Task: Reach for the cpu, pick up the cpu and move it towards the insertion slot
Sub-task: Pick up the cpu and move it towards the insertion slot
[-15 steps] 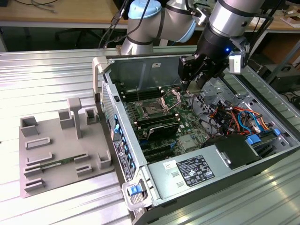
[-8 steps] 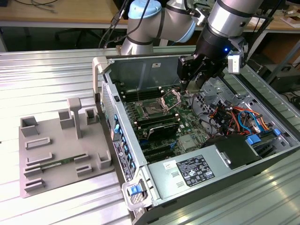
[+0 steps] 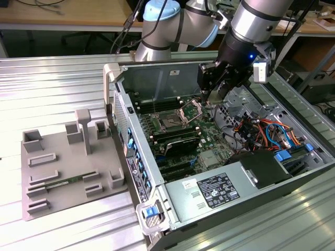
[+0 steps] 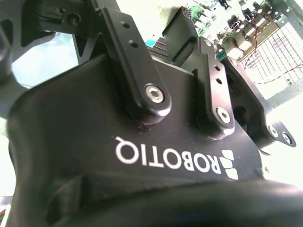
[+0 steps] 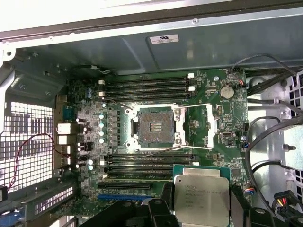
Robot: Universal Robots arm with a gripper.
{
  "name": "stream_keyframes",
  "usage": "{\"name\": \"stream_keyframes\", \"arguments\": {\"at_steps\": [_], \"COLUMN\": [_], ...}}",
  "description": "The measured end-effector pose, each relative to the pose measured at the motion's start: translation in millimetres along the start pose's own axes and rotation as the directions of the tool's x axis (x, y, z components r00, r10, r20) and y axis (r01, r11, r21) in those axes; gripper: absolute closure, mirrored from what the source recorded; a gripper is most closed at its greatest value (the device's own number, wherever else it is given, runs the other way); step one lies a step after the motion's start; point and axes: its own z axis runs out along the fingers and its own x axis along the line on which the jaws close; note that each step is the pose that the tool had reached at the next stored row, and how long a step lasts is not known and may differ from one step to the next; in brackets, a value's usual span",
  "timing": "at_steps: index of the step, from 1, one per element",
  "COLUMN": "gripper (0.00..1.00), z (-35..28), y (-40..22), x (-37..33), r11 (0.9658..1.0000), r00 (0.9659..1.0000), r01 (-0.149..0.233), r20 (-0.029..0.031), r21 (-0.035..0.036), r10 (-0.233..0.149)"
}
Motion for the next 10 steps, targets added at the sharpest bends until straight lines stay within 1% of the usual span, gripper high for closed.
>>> {"name": "stream_keyframes", "arguments": {"at_steps": [10], "gripper": [0.45], "z": [2.8], "y": [0.1], "x": [0.0], "r11": [1.0000], "r00": [1.0000], "r01": [0.000], "r20": [0.0001], "r21": [0.0000], "r10": [0.000]}}
